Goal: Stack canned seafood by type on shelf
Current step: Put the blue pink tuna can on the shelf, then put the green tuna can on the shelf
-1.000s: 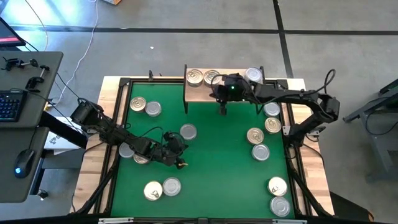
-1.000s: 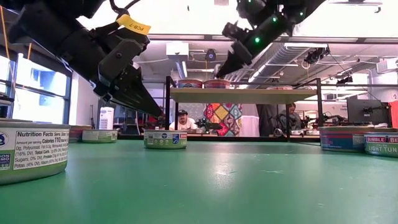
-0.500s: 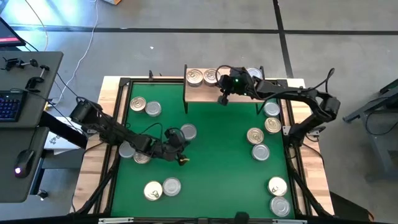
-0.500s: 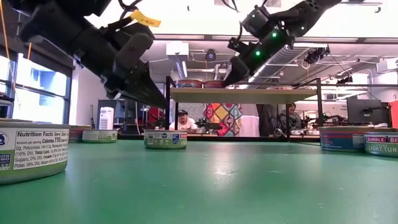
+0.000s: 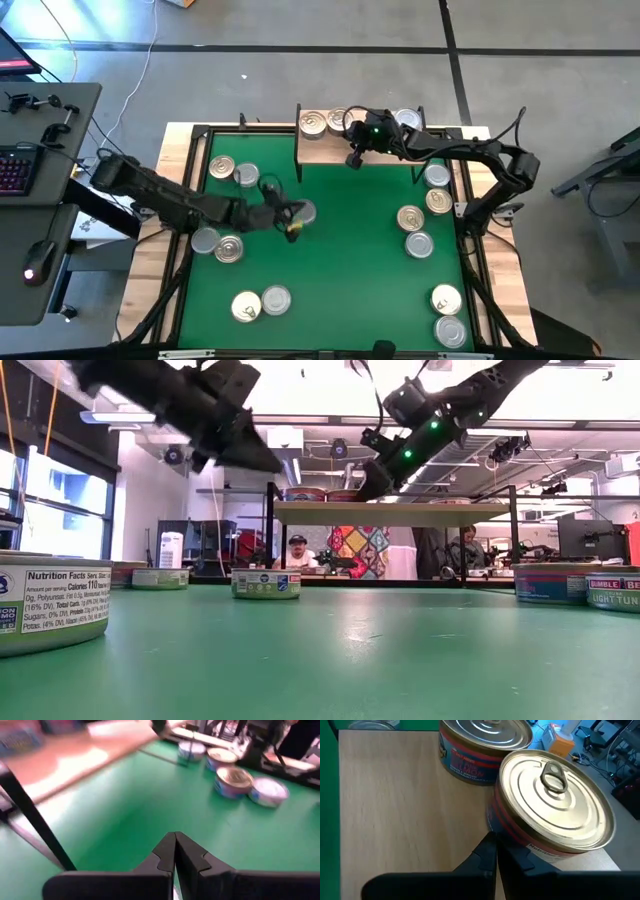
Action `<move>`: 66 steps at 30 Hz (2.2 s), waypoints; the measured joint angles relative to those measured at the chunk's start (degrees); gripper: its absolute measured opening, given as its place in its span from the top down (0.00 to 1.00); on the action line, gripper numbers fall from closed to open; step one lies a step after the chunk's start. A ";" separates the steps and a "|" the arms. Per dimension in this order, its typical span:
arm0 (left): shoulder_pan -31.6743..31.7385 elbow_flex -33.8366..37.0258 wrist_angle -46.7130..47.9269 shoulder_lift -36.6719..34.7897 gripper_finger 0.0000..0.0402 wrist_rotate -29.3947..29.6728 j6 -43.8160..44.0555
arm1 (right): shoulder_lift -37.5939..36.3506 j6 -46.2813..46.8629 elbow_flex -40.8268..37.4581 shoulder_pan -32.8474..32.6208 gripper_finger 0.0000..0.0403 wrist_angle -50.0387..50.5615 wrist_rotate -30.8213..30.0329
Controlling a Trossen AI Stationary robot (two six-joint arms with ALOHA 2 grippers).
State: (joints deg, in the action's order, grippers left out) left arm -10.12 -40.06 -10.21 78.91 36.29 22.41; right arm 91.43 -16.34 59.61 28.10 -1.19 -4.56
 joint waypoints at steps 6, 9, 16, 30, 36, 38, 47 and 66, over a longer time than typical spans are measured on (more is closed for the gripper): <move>11.07 -9.07 9.88 -0.78 1.00 -10.02 -9.53 | -3.38 0.45 0.00 -5.18 0.99 2.74 0.03; 16.74 -15.90 17.21 1.40 1.00 -14.97 -13.95 | -5.93 2.47 0.02 -9.41 0.99 7.04 -0.02; 26.33 -28.39 28.89 8.17 1.00 -18.32 -21.20 | -8.36 10.78 0.04 -23.35 0.99 20.28 -6.14; 33.31 -30.06 27.47 12.98 1.00 -20.77 -25.70 | -8.36 26.35 -2.47 -45.85 0.99 26.01 -21.49; 35.02 -29.98 25.77 14.04 1.00 -20.71 -26.35 | -8.34 28.33 -2.47 -49.98 0.99 26.21 -23.69; 35.34 -29.97 25.26 14.34 1.00 -20.61 -26.67 | -8.34 28.33 -2.47 -50.78 0.99 26.21 -24.44; 35.74 -29.98 25.34 14.00 1.00 -19.82 -26.73 | -8.34 28.53 -2.47 -51.78 0.99 26.23 -24.78; 17.71 -30.01 38.98 6.24 1.00 -5.73 -20.40 | -8.17 26.59 -22.95 -50.64 0.99 -14.25 -22.11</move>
State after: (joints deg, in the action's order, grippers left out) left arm 7.59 -70.06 28.77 85.15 30.56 2.02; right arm 83.26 10.25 36.67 -22.55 -15.44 -26.67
